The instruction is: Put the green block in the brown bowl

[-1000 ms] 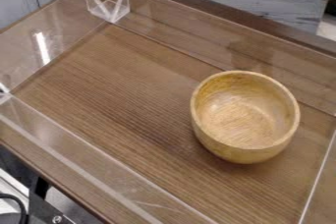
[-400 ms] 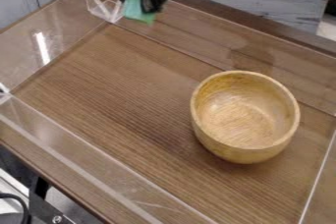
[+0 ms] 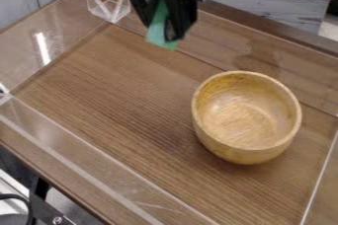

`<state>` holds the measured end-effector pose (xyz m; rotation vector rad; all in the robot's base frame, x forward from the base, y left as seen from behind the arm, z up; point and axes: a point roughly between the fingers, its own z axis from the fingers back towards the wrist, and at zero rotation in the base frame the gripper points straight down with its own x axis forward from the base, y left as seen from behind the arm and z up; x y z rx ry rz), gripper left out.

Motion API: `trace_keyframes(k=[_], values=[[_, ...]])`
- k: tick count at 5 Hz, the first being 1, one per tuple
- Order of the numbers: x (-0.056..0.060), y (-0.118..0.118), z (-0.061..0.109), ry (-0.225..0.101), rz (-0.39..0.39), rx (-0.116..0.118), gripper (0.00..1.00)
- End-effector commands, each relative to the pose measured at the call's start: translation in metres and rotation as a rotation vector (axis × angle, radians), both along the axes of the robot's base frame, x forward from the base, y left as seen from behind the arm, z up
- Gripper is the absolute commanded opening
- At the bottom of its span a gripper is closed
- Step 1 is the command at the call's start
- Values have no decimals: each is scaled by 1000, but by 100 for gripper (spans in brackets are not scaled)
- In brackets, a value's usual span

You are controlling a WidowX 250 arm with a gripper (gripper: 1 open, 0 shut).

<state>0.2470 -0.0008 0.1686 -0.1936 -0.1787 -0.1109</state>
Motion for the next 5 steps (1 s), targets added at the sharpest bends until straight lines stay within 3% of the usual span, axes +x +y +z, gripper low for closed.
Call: trace_keyframes(k=[1, 3, 4, 5], values=[[2, -12, -5, -59, -46, 15, 0], [-12, -90, -30, -85, -181, 37, 0], [-13, -103, -23, -100, -167, 52, 0], [-9, -101, -27, -112, -155, 56, 0]])
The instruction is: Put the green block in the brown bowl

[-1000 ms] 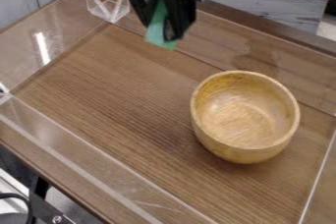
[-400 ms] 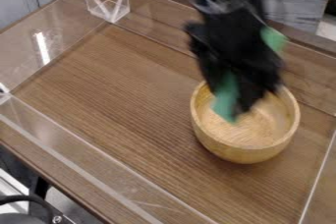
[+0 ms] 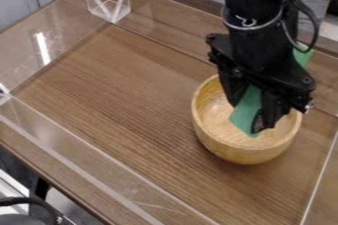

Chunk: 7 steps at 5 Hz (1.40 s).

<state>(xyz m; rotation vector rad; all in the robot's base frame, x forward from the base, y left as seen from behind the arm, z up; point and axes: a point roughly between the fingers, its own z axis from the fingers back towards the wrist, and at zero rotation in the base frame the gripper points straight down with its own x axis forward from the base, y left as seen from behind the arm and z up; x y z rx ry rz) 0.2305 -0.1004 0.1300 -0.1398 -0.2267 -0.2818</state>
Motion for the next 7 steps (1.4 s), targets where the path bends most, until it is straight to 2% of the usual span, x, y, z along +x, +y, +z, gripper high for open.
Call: trace_keyframes(k=[1, 7], values=[[9, 4, 8, -52, 17, -12, 0], [28, 19, -9, -79, 56, -25, 0]])
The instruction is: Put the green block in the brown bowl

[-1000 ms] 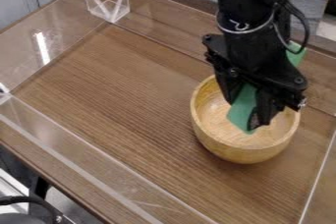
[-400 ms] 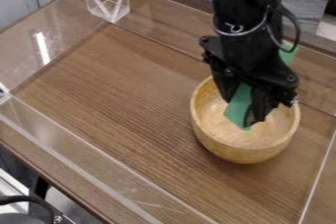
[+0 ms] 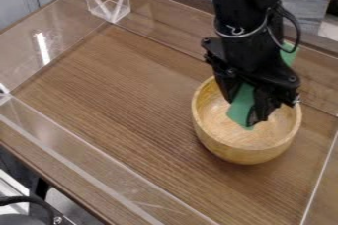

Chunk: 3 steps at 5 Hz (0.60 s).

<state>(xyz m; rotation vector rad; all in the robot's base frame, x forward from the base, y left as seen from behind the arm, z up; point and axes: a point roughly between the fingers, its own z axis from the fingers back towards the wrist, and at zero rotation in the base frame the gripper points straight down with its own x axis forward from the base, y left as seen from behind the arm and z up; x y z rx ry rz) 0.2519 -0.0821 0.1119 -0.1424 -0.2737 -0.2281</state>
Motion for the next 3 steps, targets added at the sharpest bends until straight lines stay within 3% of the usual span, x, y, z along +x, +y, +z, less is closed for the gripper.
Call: trace_keyframes(k=[1, 3], values=[[8, 1, 8, -39, 2, -13, 0], [10, 2, 7, -41, 3, -20, 0]])
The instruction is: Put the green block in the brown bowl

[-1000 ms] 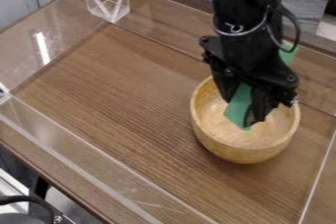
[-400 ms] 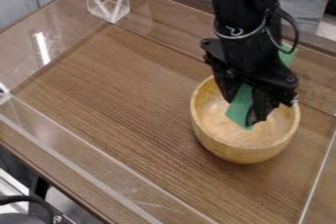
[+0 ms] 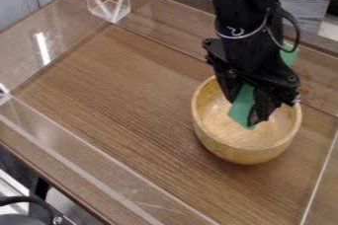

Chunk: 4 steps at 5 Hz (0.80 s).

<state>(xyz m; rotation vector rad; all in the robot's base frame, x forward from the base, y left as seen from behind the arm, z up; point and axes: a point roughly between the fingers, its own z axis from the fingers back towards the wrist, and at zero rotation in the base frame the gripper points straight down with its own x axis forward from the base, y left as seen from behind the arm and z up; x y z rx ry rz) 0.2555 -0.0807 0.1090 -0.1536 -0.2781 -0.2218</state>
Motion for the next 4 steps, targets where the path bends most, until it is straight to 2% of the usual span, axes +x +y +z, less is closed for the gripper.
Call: trace_keyframes(k=[1, 4], values=[[7, 1, 9, -39, -1, -11, 0], [8, 0, 8, -37, -2, -20, 0]])
